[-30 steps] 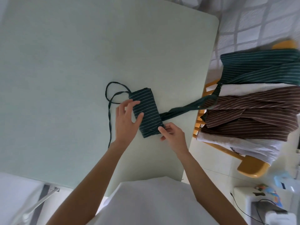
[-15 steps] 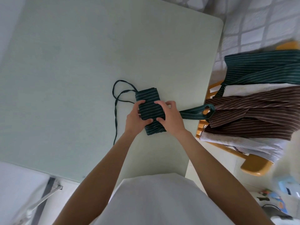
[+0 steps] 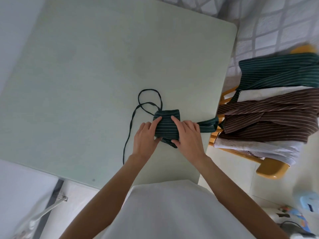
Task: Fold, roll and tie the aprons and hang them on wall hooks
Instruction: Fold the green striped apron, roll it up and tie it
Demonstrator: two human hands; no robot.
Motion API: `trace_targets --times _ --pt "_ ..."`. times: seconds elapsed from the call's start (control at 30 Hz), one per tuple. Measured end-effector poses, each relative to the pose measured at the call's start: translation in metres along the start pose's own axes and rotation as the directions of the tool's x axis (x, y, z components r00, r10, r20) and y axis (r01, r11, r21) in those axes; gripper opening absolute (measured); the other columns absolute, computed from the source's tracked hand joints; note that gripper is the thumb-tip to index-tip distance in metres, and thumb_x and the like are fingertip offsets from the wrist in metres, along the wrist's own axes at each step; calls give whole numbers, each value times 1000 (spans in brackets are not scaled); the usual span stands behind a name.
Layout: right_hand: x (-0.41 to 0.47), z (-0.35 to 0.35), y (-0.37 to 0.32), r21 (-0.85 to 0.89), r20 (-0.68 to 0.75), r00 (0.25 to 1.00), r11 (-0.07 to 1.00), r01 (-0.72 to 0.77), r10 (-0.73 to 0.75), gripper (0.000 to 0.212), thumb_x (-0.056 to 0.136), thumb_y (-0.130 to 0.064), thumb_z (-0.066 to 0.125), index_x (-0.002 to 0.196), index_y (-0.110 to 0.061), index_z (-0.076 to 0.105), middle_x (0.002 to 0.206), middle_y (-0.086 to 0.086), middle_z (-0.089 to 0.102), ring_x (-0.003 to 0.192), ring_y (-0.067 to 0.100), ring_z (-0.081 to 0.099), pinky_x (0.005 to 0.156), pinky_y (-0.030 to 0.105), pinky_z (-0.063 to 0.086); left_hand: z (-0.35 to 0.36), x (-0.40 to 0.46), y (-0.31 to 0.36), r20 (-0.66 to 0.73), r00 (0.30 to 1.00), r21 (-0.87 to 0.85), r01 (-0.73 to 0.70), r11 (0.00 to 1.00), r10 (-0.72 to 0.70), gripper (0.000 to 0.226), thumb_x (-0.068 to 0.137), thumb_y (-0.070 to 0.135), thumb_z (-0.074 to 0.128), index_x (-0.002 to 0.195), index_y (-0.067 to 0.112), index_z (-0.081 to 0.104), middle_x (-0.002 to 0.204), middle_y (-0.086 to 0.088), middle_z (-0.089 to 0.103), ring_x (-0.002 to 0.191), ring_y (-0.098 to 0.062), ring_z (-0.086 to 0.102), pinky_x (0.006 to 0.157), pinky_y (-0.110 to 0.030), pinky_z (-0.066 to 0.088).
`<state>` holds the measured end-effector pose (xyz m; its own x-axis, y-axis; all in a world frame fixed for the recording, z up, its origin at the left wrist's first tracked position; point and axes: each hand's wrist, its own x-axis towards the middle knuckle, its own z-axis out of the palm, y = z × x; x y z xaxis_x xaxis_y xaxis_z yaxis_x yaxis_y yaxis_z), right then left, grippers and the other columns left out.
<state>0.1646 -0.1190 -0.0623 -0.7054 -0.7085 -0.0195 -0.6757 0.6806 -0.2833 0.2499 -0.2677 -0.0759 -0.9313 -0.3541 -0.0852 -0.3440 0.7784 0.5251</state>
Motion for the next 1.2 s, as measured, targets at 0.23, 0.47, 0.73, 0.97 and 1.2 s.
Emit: trace_targets --times 0.23,0.47,0.73,0.97,1.2 --pt "-43 19 5 -105 -21 1000 994 11 -13 62 66 -35 80 120 -19 53 128 10 49 123 28 38 105 44 26 19 -28 -14 -33 970 59 -239 969 241 47 67 19 73 111 15 58 136 -3 50 126 -22 45 101 -38 35" --pt "-30 22 24 123 110 993 992 31 -45 64 68 -36 80 123 -25 49 126 -4 58 128 21 41 113 46 14 7 -10 -29 218 929 -94 -284 954 298 56 65 18 77 115 13 53 125 -3 60 112 -22 58 105 -38 35" --pt "-13 7 17 395 211 975 906 -151 70 42 76 -24 76 112 -13 60 111 5 64 114 23 54 105 37 39 -4 15 -26 353 917 -175 -130 976 185 60 70 50 60 123 24 48 114 6 61 111 -14 47 99 -33 32" --pt "11 -59 12 842 413 758 106 -529 504 38 80 -21 73 110 -6 55 103 5 65 94 20 64 85 30 53 -43 20 0 215 963 -689 267 674 -161 11 92 20 57 92 27 66 66 6 65 63 -8 63 65 -22 48" --pt "9 -63 14 878 471 615 -272 -394 633 20 87 -16 65 104 -9 58 94 8 67 70 16 68 77 29 54 -39 -15 -2 291 949 -290 211 933 -124 18 95 31 52 90 28 69 79 16 70 56 0 64 58 -17 45"
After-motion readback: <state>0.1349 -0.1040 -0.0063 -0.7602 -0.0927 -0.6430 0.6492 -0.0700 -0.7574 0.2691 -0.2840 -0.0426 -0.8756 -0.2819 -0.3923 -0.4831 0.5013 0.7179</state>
